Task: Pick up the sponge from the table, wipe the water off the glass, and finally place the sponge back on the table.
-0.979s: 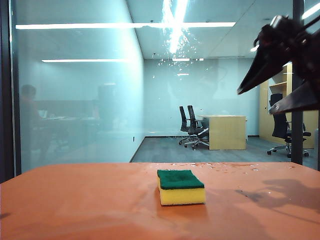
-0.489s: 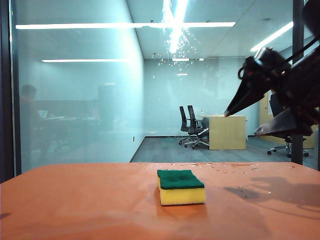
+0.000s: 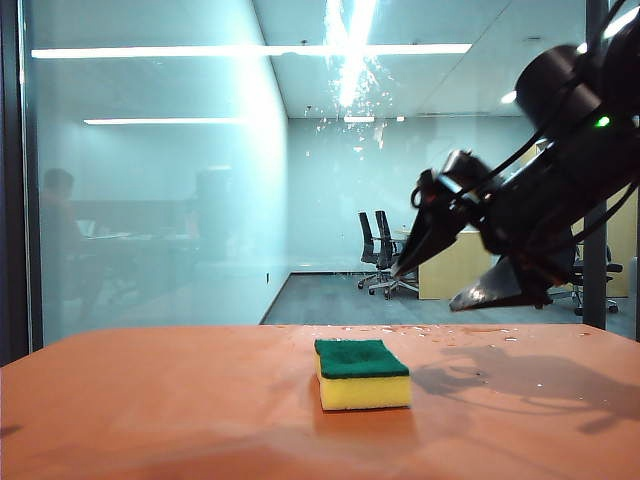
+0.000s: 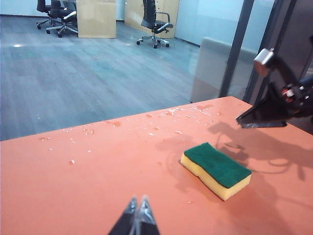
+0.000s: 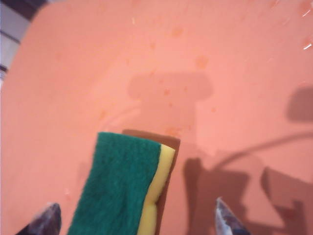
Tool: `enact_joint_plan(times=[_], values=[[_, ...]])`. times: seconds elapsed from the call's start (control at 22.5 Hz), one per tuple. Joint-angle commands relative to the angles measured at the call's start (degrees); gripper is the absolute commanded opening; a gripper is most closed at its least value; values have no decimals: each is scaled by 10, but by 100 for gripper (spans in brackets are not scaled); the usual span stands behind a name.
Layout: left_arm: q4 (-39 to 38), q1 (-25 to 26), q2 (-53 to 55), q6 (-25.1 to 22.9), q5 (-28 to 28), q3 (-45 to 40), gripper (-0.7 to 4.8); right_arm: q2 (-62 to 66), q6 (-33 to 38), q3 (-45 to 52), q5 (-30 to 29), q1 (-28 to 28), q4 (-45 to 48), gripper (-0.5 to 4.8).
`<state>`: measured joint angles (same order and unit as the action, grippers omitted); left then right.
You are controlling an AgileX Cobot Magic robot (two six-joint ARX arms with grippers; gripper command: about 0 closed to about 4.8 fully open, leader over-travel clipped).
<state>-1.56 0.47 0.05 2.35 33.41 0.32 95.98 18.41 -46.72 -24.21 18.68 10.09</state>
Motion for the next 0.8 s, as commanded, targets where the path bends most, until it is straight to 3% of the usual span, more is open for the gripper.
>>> enact_joint_plan(times=[0.04,0.31,0.8], values=[[3,0,1,-2,0,2,-5,33,2,-20,2,18,7,401],[-1,0,1,-2,0,2,-5,96,9,-46,3,56,9,400],[-1,0,1,-2,0,2,-5,137,28,-66,12,58,7,399]])
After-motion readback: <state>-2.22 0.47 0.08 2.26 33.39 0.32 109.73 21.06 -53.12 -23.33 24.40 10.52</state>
